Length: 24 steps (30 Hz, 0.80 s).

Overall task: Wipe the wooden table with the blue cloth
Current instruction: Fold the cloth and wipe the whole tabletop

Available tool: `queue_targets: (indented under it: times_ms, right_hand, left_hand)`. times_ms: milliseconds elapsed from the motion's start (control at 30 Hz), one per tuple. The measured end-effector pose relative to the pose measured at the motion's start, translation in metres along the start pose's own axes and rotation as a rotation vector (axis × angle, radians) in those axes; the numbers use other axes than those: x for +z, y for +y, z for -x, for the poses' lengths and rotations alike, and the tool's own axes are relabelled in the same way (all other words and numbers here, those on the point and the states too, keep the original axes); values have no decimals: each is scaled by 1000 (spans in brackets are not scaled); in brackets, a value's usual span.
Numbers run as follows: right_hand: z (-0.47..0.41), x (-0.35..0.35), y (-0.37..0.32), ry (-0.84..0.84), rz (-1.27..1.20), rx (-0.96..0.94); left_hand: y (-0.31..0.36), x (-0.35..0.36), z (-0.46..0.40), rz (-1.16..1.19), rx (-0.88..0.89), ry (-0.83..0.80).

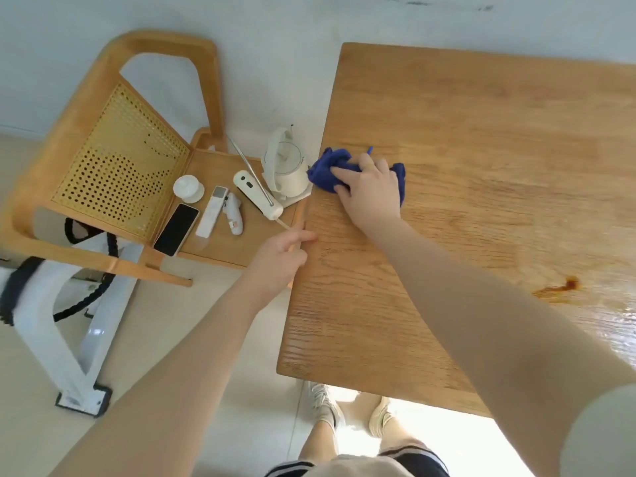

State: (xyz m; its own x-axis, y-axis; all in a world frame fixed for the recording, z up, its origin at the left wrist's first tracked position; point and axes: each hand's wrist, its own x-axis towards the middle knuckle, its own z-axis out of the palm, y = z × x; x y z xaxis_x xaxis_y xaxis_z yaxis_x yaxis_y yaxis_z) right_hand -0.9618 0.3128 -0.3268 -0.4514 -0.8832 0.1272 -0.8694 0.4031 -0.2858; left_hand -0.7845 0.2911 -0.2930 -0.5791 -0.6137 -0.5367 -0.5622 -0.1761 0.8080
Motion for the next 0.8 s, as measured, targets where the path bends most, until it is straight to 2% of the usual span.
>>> queue_targets:
  times_ms: [200, 300, 367, 467, 533, 633, 700, 800]
  right_hand:
    - [98, -9, -4, -32, -141, -219]
    - [137, -12, -3, -94, -159, -278]
    - [131, -12, 5, -95, -169, -271]
    - [91, -8, 21, 21, -125, -127]
    - [61, -7, 36, 104, -70, 8]
    - [36, -11, 46, 69, -30, 142]
    - [42, -14, 43, 61, -43, 143]
    - [82, -20, 34, 24, -136, 43]
  left_hand:
    - [9, 0, 0, -437, 120, 10]
    - [8, 2, -5, -680, 102, -79]
    - [10, 2, -8, -838, 95, -143]
    - [9, 10, -4, -1043, 159, -148]
    - [7, 20, 0, -1083, 205, -110]
    - [10, 34, 2, -1070, 164, -13]
    - [14, 42, 3, -1074, 138, 24]
    - [16, 48, 3, -1074, 120, 36]
